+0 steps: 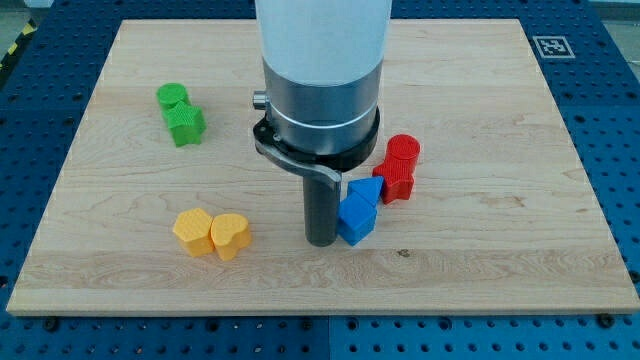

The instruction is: Move the blue cube slightly down and right a bit

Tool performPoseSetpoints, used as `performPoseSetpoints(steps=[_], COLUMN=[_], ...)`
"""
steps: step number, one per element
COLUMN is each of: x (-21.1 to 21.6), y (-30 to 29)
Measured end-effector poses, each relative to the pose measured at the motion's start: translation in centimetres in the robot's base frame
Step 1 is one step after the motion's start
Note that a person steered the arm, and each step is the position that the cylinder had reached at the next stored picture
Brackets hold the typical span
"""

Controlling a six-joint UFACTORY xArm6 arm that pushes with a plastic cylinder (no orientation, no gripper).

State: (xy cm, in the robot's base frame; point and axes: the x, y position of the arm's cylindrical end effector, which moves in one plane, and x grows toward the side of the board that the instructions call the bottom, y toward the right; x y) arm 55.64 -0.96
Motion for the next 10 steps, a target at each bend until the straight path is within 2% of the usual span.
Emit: performPoseSetpoints(steps=[1,2,3,5,6,8,9,10], x=[-1.3,-7.1,-7.7,-4.5,-4.5,-7.5,-3.8,-3.3], y=[-4.8,-4.8,0.0,0.8,2.2,2.1,4.5,4.5])
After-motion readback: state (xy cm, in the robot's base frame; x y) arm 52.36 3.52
